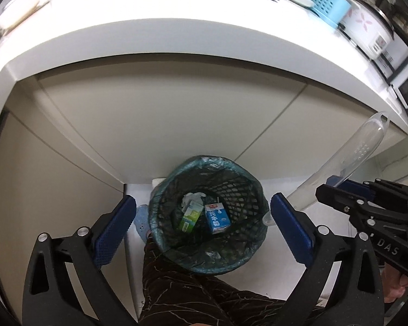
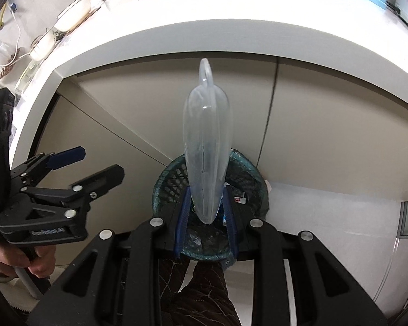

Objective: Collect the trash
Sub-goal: 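Carry the green box and clear tube with both tools over the trash bin, then open the left tool to drop the green box while the right tool drops the clear tube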

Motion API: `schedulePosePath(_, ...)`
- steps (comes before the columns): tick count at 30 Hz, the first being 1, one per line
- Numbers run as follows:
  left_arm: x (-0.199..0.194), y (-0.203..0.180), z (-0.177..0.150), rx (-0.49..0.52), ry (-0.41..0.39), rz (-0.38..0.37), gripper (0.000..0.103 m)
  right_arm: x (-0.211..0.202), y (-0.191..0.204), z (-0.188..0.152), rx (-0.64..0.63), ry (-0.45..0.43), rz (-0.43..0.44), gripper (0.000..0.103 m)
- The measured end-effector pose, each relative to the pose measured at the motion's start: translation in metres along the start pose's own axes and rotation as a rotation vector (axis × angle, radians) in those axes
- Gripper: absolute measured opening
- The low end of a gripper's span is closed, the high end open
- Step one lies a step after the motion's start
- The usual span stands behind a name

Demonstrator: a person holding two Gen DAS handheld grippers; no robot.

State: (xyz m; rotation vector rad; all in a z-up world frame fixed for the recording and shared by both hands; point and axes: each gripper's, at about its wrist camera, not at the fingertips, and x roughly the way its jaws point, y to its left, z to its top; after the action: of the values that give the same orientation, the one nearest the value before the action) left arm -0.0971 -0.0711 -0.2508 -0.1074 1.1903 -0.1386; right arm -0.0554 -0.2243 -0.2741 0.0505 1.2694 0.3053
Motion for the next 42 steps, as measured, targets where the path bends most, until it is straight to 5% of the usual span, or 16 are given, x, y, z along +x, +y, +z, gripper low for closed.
schedulePosePath(27, -0.007, 0.057, -0.010, -0.092, 0.036, 0.072, 0.097, 0.045, 0.036, 0.012, -0.088, 0.070, 0.007, 0.025)
schedulePosePath(33, -0.005, 0.053, -0.009, -0.078, 0.044, 0.069, 0.097, 0.034, 0.030, 0.015, -0.054, 0.039, -0.007, 0.059)
schedulePosePath(42, -0.013, 0.043, -0.003, -0.052, 0.035, 0.070, 0.097, -0.007, 0.015, 0.030, 0.007, -0.037, -0.069, 0.086)
